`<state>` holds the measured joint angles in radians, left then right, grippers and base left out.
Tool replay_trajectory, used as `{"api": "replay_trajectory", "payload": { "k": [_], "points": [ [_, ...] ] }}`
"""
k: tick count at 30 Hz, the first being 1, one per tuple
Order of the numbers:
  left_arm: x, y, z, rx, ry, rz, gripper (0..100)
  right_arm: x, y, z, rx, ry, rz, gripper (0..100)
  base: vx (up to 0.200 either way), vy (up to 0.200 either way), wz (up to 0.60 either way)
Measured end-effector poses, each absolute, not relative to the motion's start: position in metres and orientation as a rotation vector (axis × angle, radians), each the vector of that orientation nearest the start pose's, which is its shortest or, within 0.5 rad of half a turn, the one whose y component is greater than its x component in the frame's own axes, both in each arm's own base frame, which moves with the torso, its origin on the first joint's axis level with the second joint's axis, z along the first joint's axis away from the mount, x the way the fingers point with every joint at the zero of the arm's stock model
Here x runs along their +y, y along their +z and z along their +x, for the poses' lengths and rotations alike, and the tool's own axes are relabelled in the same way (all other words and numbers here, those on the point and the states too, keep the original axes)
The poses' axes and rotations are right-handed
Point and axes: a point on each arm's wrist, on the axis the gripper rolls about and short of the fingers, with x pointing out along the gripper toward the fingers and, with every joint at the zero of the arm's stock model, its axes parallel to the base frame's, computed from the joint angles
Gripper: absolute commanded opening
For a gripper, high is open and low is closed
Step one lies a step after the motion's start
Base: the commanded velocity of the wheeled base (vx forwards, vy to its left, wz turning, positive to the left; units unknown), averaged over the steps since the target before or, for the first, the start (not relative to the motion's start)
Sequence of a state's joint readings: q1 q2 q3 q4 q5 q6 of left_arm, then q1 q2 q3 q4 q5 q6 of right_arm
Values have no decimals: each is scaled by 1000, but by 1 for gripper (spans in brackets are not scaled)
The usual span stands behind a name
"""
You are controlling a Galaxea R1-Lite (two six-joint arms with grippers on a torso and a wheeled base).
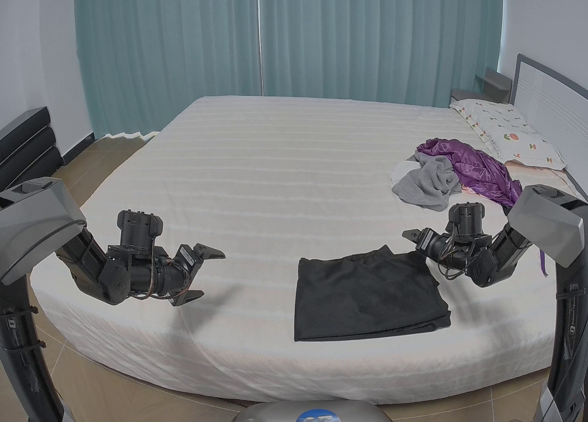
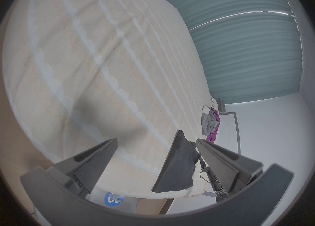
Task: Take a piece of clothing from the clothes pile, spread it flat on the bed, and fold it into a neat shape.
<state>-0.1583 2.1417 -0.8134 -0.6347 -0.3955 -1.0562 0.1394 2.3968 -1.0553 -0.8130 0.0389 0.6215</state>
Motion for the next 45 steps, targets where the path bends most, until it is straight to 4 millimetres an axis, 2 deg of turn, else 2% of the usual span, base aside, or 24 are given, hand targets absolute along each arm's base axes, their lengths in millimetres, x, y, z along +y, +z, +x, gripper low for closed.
{"api": "replay_trajectory", "payload": {
  "k": [5, 13, 14, 21, 30, 36, 40, 41, 45],
  "points": [
    [-64, 36, 349, 917, -113, -1068, 100, 55, -2, 416, 561, 30, 587, 100, 0, 0, 0],
    [-64, 36, 349, 918, -113, -1068, 100, 67, -2, 412, 561, 82, 562, 100, 0, 0, 0],
    [-64, 36, 349, 918, -113, -1068, 100, 67, -3, 412, 562, 85, 556, 0, 0, 0, 0],
    [-64, 36, 349, 918, -112, -1068, 100, 65, -13, 417, 563, 79, 507, 0, 0, 0, 0],
    [-65, 37, 351, 911, -116, -1065, 100, 45, -14, 422, 543, 30, 526, 0, 0, 0, 0],
    [-76, 41, 364, 858, -112, -1037, 100, 31, -12, 420, 536, -5, 546, 0, 0, 0, 0],
    [-92, 42, 381, 784, -89, -964, 100, 27, -10, 420, 515, -17, 600, 0, 0, 0, 0],
    [-98, 42, 383, 778, -94, -942, 100, 27, -9, 420, 510, -18, 614, 100, 0, 0, 0],
    [-125, 38, 390, 785, -136, -876, 100, 33, -7, 415, 516, 10, 642, 100, 0, 0, 0]
  ]
}}
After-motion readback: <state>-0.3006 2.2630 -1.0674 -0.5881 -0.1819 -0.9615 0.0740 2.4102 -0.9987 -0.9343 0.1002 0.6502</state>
